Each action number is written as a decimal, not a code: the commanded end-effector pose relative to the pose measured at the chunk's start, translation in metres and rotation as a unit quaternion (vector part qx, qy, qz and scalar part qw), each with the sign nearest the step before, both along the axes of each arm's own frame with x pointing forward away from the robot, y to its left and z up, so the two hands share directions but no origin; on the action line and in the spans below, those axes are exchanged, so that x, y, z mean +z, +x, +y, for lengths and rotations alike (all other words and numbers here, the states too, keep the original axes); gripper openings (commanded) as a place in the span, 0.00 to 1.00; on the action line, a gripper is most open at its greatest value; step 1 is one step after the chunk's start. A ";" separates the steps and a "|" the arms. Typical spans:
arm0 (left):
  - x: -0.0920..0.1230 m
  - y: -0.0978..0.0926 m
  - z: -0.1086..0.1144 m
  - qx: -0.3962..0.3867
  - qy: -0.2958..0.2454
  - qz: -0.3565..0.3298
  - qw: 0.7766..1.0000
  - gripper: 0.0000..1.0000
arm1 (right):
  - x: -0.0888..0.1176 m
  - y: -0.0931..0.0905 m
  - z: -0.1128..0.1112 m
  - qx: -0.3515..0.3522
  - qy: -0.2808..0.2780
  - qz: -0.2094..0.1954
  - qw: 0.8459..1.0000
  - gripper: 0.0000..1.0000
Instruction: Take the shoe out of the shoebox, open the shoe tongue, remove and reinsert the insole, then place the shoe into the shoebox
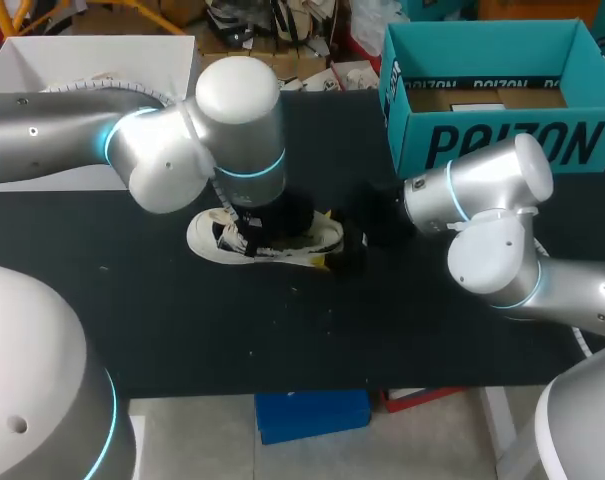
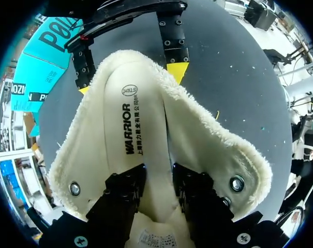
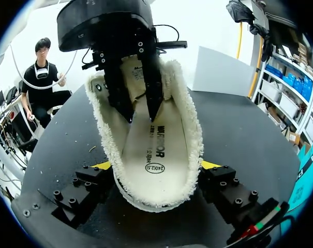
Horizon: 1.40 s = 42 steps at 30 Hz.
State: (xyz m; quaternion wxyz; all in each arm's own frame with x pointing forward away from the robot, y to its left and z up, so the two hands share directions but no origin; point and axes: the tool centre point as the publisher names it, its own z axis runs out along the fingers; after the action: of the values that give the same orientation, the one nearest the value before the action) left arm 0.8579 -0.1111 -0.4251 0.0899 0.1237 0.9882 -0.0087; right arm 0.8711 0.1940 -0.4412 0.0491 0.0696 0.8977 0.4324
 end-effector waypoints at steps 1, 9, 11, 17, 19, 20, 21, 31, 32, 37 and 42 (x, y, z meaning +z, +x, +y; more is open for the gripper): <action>-0.055 -0.017 0.016 0.002 -0.014 -0.078 0.997 0.33 | -0.002 0.002 -0.001 -0.002 -0.002 0.001 1.000 0.00; -0.073 0.005 0.021 0.005 -0.043 -0.119 0.992 0.31 | -0.002 0.002 -0.001 -0.002 -0.002 0.001 1.000 0.00; -0.073 0.010 0.021 0.005 -0.055 -0.127 0.990 0.31 | -0.002 0.002 -0.001 -0.002 -0.002 0.001 1.000 0.00; -0.069 0.023 0.013 -0.003 -0.082 -0.146 0.986 0.35 | -0.002 0.002 -0.001 -0.002 -0.002 0.001 1.000 0.00; -0.068 0.027 0.010 -0.006 -0.089 -0.154 0.984 0.35 | -0.002 0.002 -0.001 -0.002 -0.002 0.001 1.000 0.00; -0.068 0.028 0.008 -0.007 -0.089 -0.157 0.984 0.35 | -0.002 0.002 -0.001 -0.002 -0.002 0.001 1.000 0.00; -0.067 0.030 0.006 -0.008 -0.091 -0.161 0.983 0.35 | -0.002 0.002 -0.001 -0.002 -0.002 0.001 1.000 0.00; -0.061 0.049 -0.008 -0.006 -0.108 -0.188 0.976 0.36 | -0.002 0.002 -0.001 -0.002 -0.002 0.001 1.000 0.00; -0.061 0.051 -0.010 -0.006 -0.111 -0.188 0.976 0.36 | -0.002 0.002 -0.001 -0.002 -0.002 0.001 1.000 0.00; -0.057 0.058 -0.015 0.005 -0.122 -0.187 0.975 0.36 | -0.002 0.002 -0.001 -0.002 -0.002 0.001 1.000 0.00; -0.056 0.058 -0.020 0.008 -0.122 -0.183 0.976 0.35 | -0.002 0.002 -0.001 -0.002 -0.002 0.001 1.000 0.00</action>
State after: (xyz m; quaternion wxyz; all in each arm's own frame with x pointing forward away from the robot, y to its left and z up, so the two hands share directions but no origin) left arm 0.8785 -0.1151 -0.4148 0.2792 0.1043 0.9488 -0.1049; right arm 0.8723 0.1935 -0.4409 0.0496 0.0706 0.8976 0.4322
